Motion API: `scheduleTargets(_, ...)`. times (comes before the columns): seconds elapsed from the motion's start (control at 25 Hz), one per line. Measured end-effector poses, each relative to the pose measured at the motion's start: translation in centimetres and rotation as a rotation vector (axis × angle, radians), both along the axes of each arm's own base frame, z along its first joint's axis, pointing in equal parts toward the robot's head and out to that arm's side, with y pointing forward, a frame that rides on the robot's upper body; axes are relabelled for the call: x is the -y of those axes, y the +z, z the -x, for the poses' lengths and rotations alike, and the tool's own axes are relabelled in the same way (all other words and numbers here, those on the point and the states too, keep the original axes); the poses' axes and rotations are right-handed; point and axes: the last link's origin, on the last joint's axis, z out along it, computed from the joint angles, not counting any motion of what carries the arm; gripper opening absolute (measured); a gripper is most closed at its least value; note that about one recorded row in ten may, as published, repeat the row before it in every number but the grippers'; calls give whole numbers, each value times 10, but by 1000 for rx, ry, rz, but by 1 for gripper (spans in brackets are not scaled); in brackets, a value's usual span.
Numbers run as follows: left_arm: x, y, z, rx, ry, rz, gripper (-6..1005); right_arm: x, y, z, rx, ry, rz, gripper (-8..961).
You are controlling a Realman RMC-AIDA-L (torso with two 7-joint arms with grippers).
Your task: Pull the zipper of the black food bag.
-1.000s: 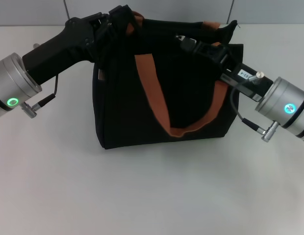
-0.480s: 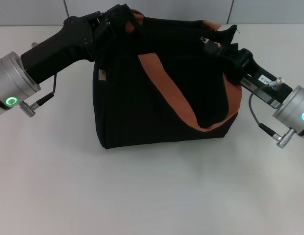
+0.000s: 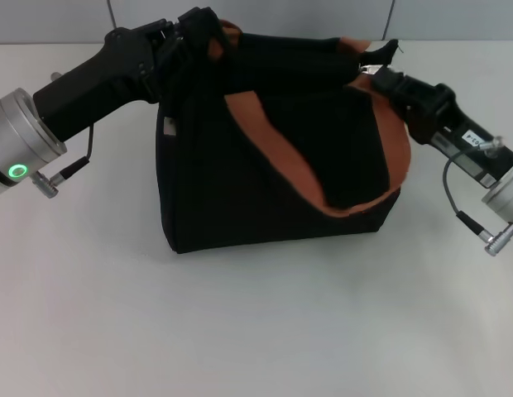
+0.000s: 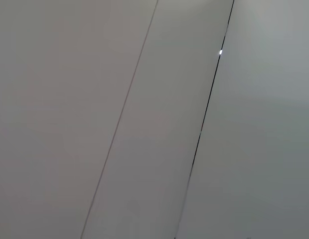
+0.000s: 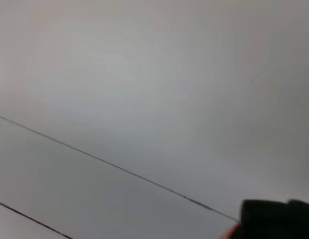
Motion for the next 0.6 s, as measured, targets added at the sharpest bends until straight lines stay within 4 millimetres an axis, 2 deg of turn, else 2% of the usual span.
scheduleTargets(0.16,-3,-1,1,-10,20,-7,45,13,9,0,-13,42,-127,-2)
scheduleTargets(0.32,-4,-1,2,-10,26,-11,48,21,10,-5,0,36,-185,10)
scheduleTargets(0.48,-4,-2,2,-13,31,-19,51,40,9,-12,43,31,-295,34)
scheduleTargets(0.6,2,-5,2,-52,-27,-42,53,51,11,-12,67,59,-358,148)
